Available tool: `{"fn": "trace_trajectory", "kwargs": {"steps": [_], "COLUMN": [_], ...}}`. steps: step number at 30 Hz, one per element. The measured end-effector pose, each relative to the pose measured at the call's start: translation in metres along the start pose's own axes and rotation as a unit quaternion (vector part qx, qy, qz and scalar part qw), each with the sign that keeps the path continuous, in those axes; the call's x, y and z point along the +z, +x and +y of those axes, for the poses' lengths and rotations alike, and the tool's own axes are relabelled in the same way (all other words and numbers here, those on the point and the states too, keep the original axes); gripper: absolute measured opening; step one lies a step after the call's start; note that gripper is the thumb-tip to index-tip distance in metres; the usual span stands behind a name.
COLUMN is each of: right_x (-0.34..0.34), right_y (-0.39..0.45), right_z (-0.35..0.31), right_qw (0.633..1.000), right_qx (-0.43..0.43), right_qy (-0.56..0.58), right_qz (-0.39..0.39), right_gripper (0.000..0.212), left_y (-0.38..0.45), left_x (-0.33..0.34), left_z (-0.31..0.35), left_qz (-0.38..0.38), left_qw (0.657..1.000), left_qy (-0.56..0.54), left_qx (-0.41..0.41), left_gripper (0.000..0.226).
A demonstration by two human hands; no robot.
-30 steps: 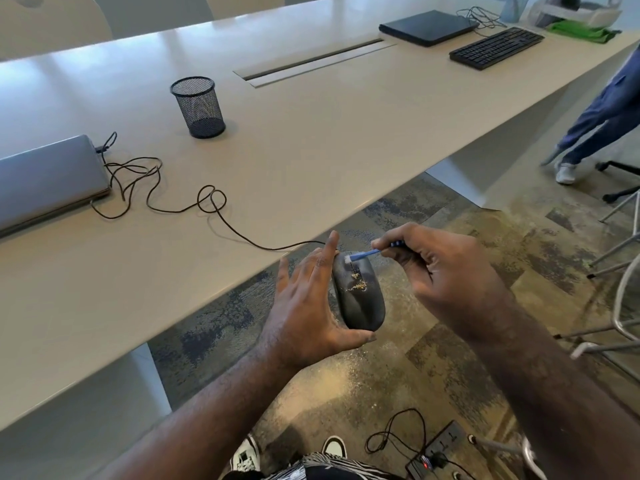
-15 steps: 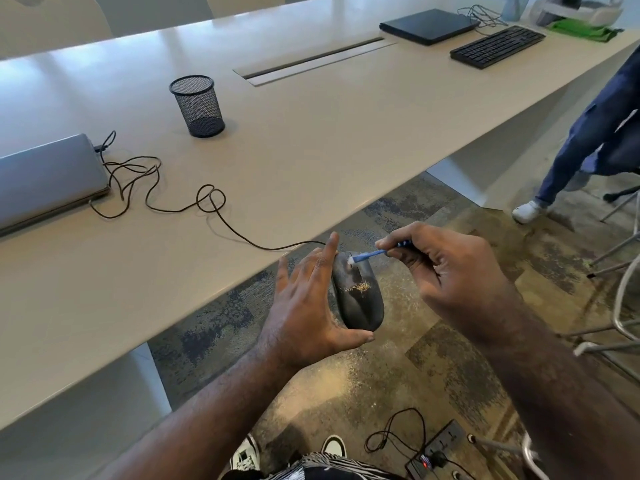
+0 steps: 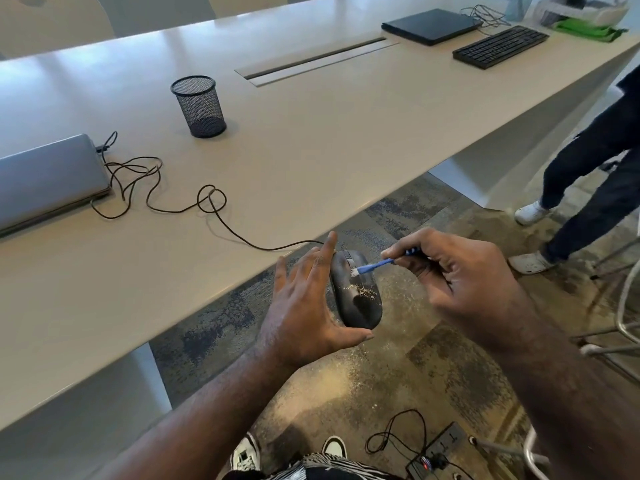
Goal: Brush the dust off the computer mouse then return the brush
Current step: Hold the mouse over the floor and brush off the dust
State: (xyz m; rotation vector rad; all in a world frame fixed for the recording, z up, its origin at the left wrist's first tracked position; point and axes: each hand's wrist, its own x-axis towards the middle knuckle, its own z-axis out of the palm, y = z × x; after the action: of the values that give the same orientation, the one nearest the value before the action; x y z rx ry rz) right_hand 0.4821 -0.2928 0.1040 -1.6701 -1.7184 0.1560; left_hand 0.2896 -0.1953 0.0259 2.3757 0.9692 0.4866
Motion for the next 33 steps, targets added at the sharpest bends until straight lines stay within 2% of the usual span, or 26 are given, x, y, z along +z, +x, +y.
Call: {"fn": "trace_trajectory", "kwargs": {"steps": [6, 14, 19, 26, 29, 33], "right_x": [-0.002, -0.001, 0.006, -0.005, 0.0, 0.009], "right_y": [-0.005, -0.002, -0.003, -0.001, 0.001, 0.0], "right_z": [0.003, 0.003, 0.004, 0.003, 0.003, 0.001], "right_qw": [0.999, 1.0, 0.998, 0.999, 0.999, 0.998], "right_qx": [0.012, -0.019, -0.027, -0.016, -0.025, -0.023], "right_qy": [-0.014, 0.012, 0.019, 0.018, 0.019, 0.024], "right_qz": [-0.045, -0.013, -0.061, -0.033, -0.02, -0.059], "right_gripper": [0.021, 0.019, 0.029, 0.016, 0.019, 0.03], "left_y": [0.002, 0.003, 0.006, 0.006, 0.008, 0.009], "left_x": [0.0, 0.002, 0.001, 0.001, 0.002, 0.001], "left_z": [-0.001, 0.0, -0.001, -0.004, -0.002, 0.0], "left_qz": [0.003, -0.009, -0.006, -0.003, -0.005, -0.005], "left_qw": [1.0, 1.0, 1.0, 1.0, 1.0, 1.0], "left_qy": [-0.002, 0.005, 0.001, 0.0, 0.001, -0.005], "left_qx": [-0.002, -0.002, -0.003, -0.001, 0.002, 0.004], "left_gripper": [0.14, 0.14, 0.14, 0.139, 0.14, 0.14]}}
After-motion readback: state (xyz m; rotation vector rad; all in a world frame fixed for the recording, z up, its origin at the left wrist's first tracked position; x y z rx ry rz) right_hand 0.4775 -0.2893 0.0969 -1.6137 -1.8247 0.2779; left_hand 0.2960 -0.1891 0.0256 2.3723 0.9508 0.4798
